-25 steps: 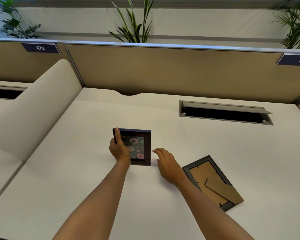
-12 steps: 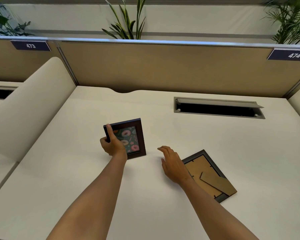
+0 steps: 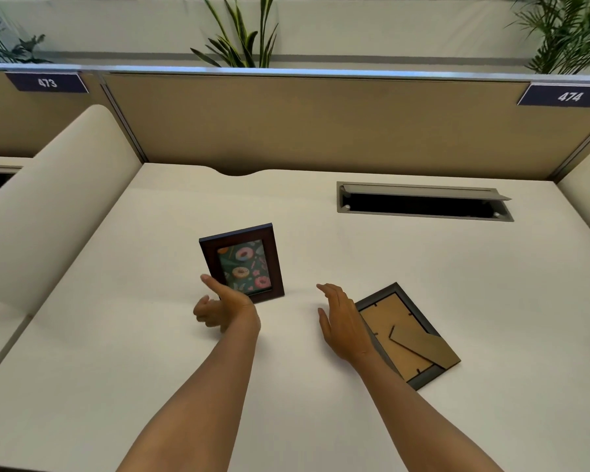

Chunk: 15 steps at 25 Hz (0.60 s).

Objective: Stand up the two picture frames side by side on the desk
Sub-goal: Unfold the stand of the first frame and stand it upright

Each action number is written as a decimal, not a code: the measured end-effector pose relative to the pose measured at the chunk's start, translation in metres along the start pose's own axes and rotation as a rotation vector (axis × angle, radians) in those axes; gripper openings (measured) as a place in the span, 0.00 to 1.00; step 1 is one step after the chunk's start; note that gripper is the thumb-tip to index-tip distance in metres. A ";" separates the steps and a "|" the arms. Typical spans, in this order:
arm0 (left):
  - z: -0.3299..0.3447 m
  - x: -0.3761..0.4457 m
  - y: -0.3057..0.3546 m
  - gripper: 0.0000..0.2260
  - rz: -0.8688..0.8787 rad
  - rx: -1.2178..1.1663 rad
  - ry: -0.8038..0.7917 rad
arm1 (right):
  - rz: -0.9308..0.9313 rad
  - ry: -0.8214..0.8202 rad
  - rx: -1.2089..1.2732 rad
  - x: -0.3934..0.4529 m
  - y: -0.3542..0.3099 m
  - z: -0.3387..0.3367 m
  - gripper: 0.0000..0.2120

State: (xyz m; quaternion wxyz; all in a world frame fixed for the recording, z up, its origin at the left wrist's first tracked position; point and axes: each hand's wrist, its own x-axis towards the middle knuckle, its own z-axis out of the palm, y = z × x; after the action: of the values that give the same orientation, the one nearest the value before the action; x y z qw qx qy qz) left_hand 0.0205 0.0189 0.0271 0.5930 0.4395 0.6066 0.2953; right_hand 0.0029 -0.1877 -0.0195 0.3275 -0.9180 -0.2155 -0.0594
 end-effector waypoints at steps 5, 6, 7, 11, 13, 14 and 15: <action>-0.003 -0.026 -0.030 0.24 -0.038 0.132 0.048 | 0.044 0.032 -0.014 -0.012 0.007 -0.007 0.21; -0.001 -0.033 -0.037 0.22 -0.030 0.161 0.025 | 0.066 0.044 -0.019 -0.014 0.010 -0.009 0.21; 0.001 -0.041 -0.043 0.20 -0.022 0.190 -0.007 | 0.093 0.060 -0.032 -0.017 0.012 -0.012 0.21; 0.009 -0.070 -0.063 0.10 -0.045 0.371 -0.282 | 0.194 0.150 -0.039 -0.024 0.023 -0.024 0.19; 0.012 -0.086 -0.071 0.06 -0.012 0.508 -0.472 | 0.245 0.171 -0.086 -0.029 0.031 -0.034 0.18; 0.014 -0.094 -0.074 0.05 0.021 0.580 -0.561 | 0.273 0.174 -0.144 -0.032 0.036 -0.039 0.19; 0.016 -0.101 -0.077 0.05 0.061 0.654 -0.643 | 0.305 0.181 -0.201 -0.037 0.042 -0.043 0.19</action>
State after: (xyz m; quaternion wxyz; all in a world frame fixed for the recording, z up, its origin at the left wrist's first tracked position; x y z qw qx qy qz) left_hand 0.0128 -0.1067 0.0043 0.5723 0.6905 0.4400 -0.0454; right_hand -0.0113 -0.2569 -0.0193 0.2576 -0.9590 -0.0365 -0.1126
